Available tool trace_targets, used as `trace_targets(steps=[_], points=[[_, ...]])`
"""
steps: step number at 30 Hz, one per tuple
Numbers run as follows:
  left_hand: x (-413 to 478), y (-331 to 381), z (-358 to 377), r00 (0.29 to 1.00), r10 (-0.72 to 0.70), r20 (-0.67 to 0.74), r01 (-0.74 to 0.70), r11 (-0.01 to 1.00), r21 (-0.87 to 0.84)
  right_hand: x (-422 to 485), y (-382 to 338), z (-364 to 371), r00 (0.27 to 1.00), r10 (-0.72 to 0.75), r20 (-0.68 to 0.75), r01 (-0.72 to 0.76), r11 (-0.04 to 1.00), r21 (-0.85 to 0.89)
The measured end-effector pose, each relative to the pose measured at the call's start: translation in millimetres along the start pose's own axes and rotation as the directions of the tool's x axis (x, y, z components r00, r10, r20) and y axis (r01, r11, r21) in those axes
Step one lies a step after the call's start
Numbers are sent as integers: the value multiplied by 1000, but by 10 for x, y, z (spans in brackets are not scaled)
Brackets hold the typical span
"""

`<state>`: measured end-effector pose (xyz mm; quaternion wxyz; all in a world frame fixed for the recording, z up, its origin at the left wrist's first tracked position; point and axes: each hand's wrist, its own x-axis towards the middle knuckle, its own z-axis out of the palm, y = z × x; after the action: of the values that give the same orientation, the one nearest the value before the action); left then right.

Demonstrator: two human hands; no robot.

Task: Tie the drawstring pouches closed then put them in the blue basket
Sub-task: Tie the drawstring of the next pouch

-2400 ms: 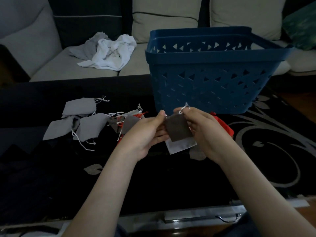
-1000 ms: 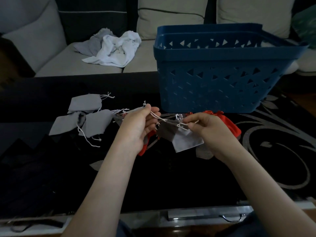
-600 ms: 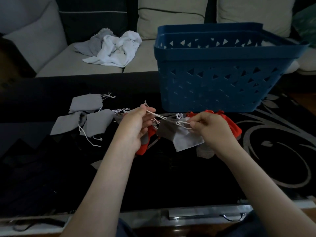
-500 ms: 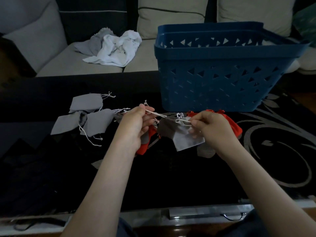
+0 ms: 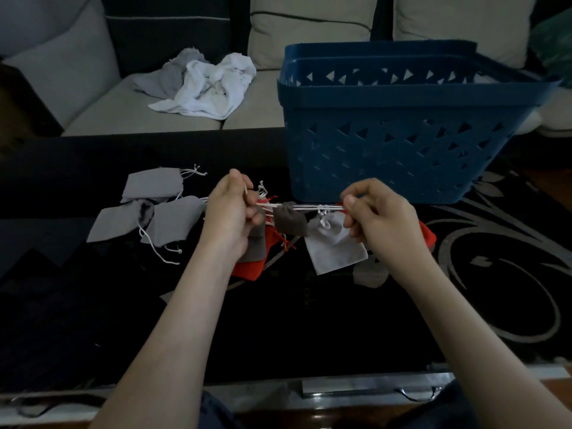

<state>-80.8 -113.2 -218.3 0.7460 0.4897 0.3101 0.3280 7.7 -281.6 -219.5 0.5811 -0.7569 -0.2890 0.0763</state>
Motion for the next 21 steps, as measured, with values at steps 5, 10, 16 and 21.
trace_targets(steps=[5,10,16,21], points=[[-126,11,60,979,61,197,-84,990,113,-23,-84,-51,992,-61,112,35,974,222],[-164,-84,133,934,-98,343,-3,959,284,-80,-126,-7,961,-165,221,79,932,353],[-237,-102,63,730,-163,663,-226,859,460,-108,-112,90,944,-170,284,77,948,309],[-283,-171,107,720,-158,676,-415,682,602,-125,-116,122,938,-224,265,185,969,165]])
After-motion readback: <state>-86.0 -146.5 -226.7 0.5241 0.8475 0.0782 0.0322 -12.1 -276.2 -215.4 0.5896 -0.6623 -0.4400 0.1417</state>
